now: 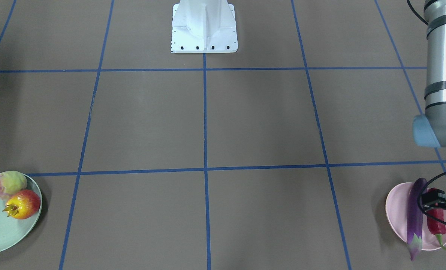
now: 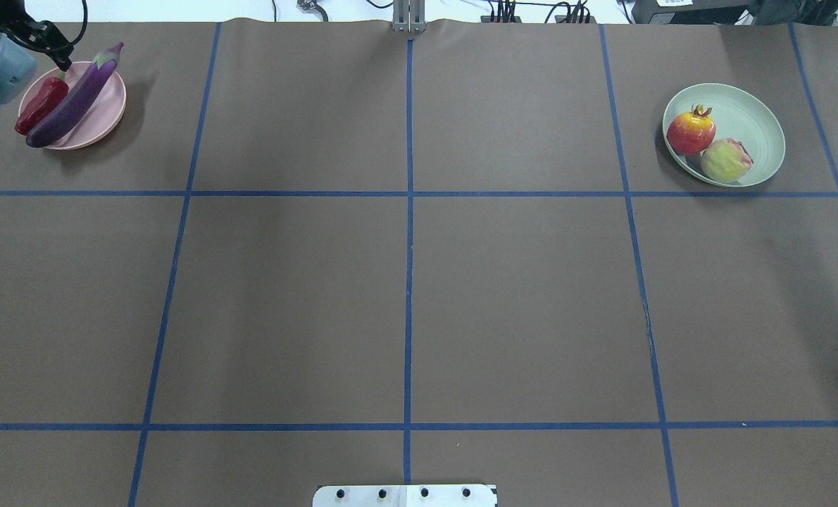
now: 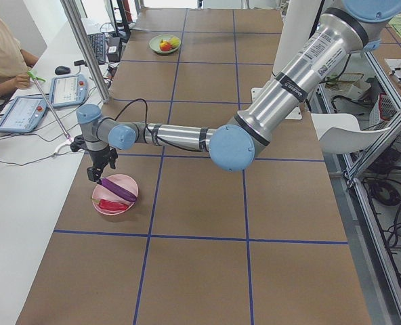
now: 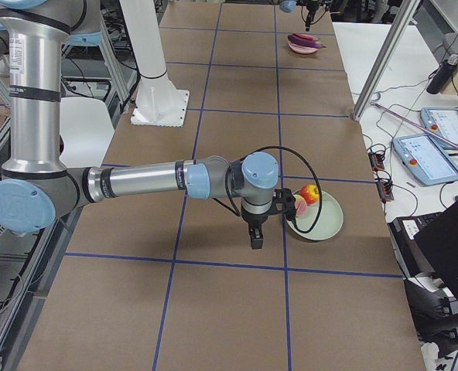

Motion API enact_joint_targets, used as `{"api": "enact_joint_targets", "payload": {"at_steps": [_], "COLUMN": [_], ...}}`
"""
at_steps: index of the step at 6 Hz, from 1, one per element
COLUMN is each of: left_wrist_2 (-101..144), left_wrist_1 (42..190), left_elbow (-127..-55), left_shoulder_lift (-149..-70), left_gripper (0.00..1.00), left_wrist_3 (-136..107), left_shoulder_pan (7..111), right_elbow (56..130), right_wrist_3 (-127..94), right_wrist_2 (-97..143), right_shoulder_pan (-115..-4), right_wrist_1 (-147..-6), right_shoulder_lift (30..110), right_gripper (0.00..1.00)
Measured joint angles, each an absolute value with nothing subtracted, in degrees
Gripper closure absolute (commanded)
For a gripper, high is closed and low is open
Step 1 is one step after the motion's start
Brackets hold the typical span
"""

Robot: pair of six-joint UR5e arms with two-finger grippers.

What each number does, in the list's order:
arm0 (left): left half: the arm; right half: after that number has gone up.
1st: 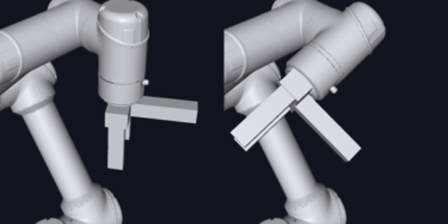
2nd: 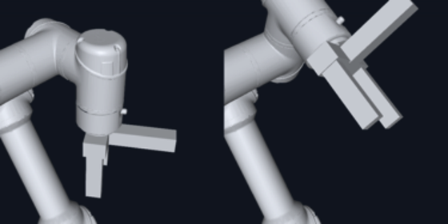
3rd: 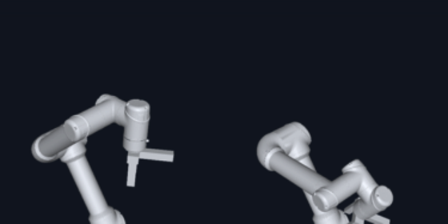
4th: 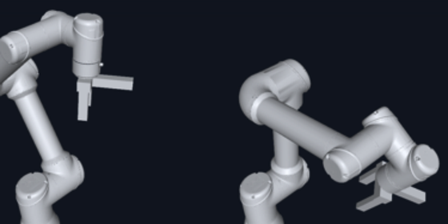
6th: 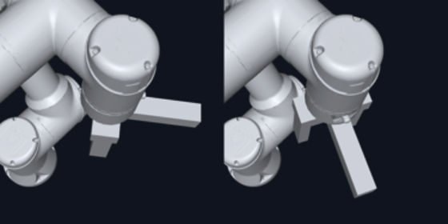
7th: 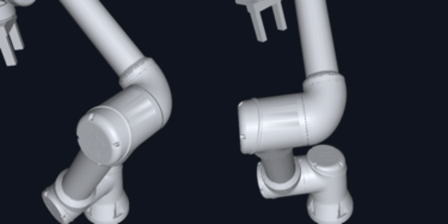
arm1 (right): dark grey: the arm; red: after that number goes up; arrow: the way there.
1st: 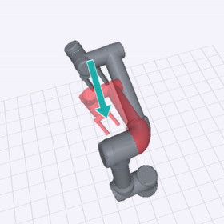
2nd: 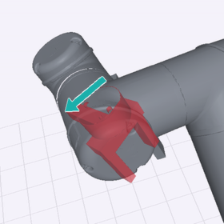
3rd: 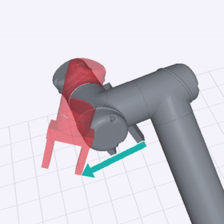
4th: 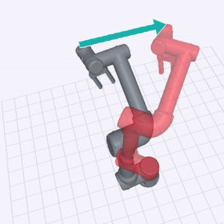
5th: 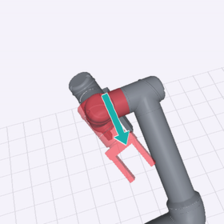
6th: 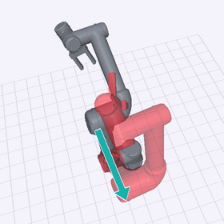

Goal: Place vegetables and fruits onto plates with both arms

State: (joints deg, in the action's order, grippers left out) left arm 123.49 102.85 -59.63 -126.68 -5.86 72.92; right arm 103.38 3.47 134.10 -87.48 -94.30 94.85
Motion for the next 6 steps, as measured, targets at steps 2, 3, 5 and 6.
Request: {"api": "enact_joint_targets", "payload": {"at_steps": [2, 3, 5, 6], "left_wrist_2": [133.25, 136.41, 137.84, 137.81], "left_wrist_1": [100.22, 99.05, 90.10, 85.30], "left_elbow": [-74.77, -81.59, -93.58, -96.81], "left_shoulder_lift": [-113.92, -107.65, -98.10, -94.56], "left_gripper": [0.00, 0.00, 0.00, 0.00], "left_wrist_3": [-5.47, -5.11, 0.26, 3.92], "left_shoulder_pan": [79.15, 82.81, 87.42, 88.34], "right_elbow": [103.44, 103.43, 103.42, 103.47], "right_wrist_3": [3.45, 3.43, 3.43, 3.43], "right_wrist_2": [134.12, 134.10, 134.08, 134.07], "right_shoulder_pan": [-88.27, -88.59, -89.39, -89.65], "right_wrist_1": [-94.46, -94.50, -94.56, -94.57], "right_shoulder_lift": [94.80, 94.73, 94.59, 94.60], "right_gripper": [0.00, 0.00, 0.00, 0.00]}}
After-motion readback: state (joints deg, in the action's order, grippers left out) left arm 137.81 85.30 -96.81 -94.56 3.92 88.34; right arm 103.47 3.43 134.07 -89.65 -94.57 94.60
